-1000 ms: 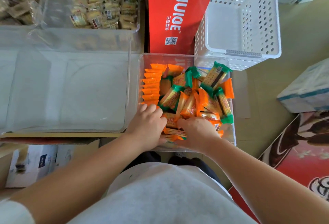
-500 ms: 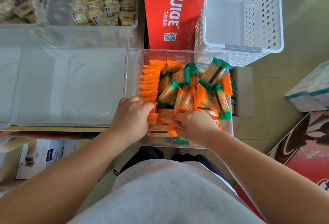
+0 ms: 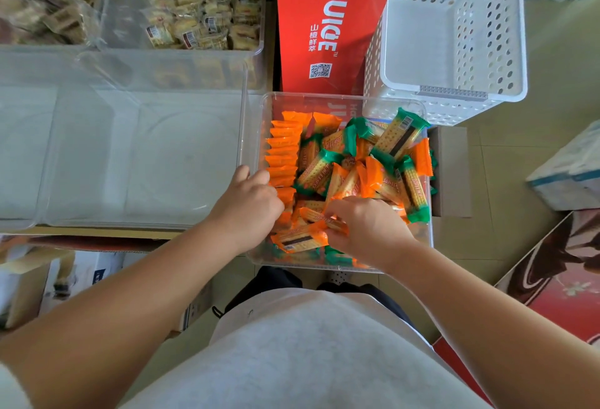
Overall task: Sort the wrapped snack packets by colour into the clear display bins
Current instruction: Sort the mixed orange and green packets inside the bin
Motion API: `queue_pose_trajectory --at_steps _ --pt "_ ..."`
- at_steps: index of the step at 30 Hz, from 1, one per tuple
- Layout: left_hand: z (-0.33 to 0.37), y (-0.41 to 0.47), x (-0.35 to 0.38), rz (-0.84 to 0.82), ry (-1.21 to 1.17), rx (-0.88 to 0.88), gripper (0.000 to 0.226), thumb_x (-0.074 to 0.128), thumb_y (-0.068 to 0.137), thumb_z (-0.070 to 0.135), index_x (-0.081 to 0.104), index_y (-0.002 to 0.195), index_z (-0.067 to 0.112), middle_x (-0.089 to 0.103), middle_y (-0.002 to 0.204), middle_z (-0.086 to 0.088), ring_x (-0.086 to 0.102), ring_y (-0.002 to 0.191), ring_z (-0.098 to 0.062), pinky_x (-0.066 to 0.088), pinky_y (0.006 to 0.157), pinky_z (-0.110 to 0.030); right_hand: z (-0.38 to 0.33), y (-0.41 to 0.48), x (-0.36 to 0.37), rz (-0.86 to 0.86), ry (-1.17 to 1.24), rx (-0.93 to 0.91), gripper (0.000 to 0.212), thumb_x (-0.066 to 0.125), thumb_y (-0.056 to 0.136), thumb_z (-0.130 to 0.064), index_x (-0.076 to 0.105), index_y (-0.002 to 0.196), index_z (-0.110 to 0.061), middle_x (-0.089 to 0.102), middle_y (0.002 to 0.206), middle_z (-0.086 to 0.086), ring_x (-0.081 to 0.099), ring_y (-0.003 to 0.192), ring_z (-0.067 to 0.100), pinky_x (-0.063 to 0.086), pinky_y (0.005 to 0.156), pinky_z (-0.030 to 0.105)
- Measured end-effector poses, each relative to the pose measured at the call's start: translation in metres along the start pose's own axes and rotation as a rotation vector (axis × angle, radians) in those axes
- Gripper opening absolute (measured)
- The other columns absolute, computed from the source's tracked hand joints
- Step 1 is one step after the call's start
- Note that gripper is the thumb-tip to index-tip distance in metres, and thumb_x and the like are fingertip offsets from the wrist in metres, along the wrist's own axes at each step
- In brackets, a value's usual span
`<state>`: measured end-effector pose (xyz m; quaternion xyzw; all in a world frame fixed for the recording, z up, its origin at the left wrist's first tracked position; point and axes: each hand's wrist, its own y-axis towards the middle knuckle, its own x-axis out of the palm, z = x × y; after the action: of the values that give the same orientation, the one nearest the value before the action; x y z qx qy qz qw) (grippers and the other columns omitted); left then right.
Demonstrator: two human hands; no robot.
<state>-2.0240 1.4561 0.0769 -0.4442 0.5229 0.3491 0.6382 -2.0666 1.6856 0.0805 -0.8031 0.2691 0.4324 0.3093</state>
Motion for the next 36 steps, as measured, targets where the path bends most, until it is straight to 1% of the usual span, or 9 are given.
queue_pose_trajectory --at_steps 3,7,12,17,20,24,29,32,36 --pt "0.002 -0.003 0.010 0.032 -0.120 0.005 0.003 0.069 0.077 0.022 0.072 0.076 0.021 0.064 0.075 0.005 0.054 0.085 -0.025 0.033 0.077 -0.040 -0.007 0.005 0.003 0.015 0.049 0.044 0.030 0.066 0.086 -0.032 0.067 0.111 -0.017 0.067 0.091 0.003 0.062 0.076 0.027 0.054 0.063 0.037" --pt "0.004 -0.010 0.009 -0.033 -0.275 -0.085 0.043 0.045 0.078 0.056 0.067 0.098 0.025 0.067 0.092 0.010 0.057 0.094 -0.020 0.031 0.084 -0.037 -0.018 0.020 0.009 0.030 0.106 0.115 0.025 0.066 0.082 -0.033 0.068 0.099 -0.015 0.067 0.080 0.004 0.061 0.070 0.026 0.055 0.061 0.038" --pt "0.008 -0.007 0.015 -0.061 -0.183 -0.103 0.089 0.076 0.067 0.065 0.044 0.143 0.030 0.055 0.118 0.001 0.055 0.107 -0.024 0.036 0.096 -0.044 -0.014 0.034 0.001 -0.057 0.289 0.177 0.019 0.074 0.080 -0.036 0.075 0.093 -0.022 0.070 0.078 -0.004 0.063 0.071 0.015 0.052 0.063 0.030" --pt "0.011 -0.001 0.015 -0.046 -0.214 -0.083 0.065 0.077 0.070 0.061 0.059 0.125 0.030 0.052 0.126 0.008 0.050 0.115 -0.020 0.030 0.091 -0.044 -0.005 0.034 -0.009 -0.118 0.438 0.211 0.034 0.075 0.081 -0.054 0.076 0.101 -0.027 0.072 0.086 -0.012 0.065 0.078 0.002 0.052 0.067 0.019" --pt "0.012 0.000 0.013 0.015 -0.233 -0.122 0.055 0.074 0.068 0.061 0.065 0.111 0.027 0.055 0.108 0.008 0.050 0.107 -0.020 0.035 0.090 -0.045 -0.004 0.025 -0.005 0.110 0.571 0.292 0.037 0.057 0.093 -0.057 0.072 0.092 -0.023 0.071 0.080 -0.006 0.066 0.076 0.009 0.055 0.068 0.034" --pt "0.015 0.000 0.009 0.083 -0.219 -0.182 0.044 0.074 0.069 0.060 0.064 0.094 0.025 0.062 0.094 0.008 0.055 0.099 -0.022 0.037 0.092 -0.047 0.007 0.007 0.005 0.326 0.558 0.292 0.039 0.044 0.098 -0.044 0.061 0.077 -0.017 0.063 0.067 0.004 0.062 0.064 0.026 0.053 0.057 0.050" --pt "0.009 0.002 -0.001 0.172 -0.355 -0.300 0.042 0.074 0.071 0.059 0.051 0.079 0.025 0.052 0.070 0.011 0.053 0.069 -0.018 0.036 0.074 -0.036 0.014 -0.008 0.008 0.240 0.426 0.199 0.029 0.045 0.093 -0.026 0.062 0.074 -0.013 0.064 0.064 0.004 0.062 0.058 0.024 0.052 0.051 0.046" --pt "0.000 0.005 -0.011 0.160 -0.390 -0.377 0.045 0.077 0.071 0.059 0.056 0.090 0.023 0.054 0.071 0.009 0.052 0.067 -0.019 0.041 0.074 -0.036 0.005 -0.006 0.007 -0.034 0.271 0.065 0.018 0.059 0.092 -0.017 0.074 0.101 -0.012 0.074 0.096 0.002 0.068 0.083 0.017 0.059 0.074 0.038" --pt "-0.003 0.005 -0.020 0.114 -0.456 -0.418 0.048 0.079 0.074 0.055 0.058 0.102 0.021 0.057 0.080 0.008 0.058 0.071 -0.019 0.049 0.073 -0.036 -0.002 0.009 0.016 -0.192 -0.017 -0.066 0.059 0.067 0.088 -0.026 0.049 0.145 -0.023 0.047 0.150 -0.003 0.043 0.136 0.019 0.040 0.111 0.039"
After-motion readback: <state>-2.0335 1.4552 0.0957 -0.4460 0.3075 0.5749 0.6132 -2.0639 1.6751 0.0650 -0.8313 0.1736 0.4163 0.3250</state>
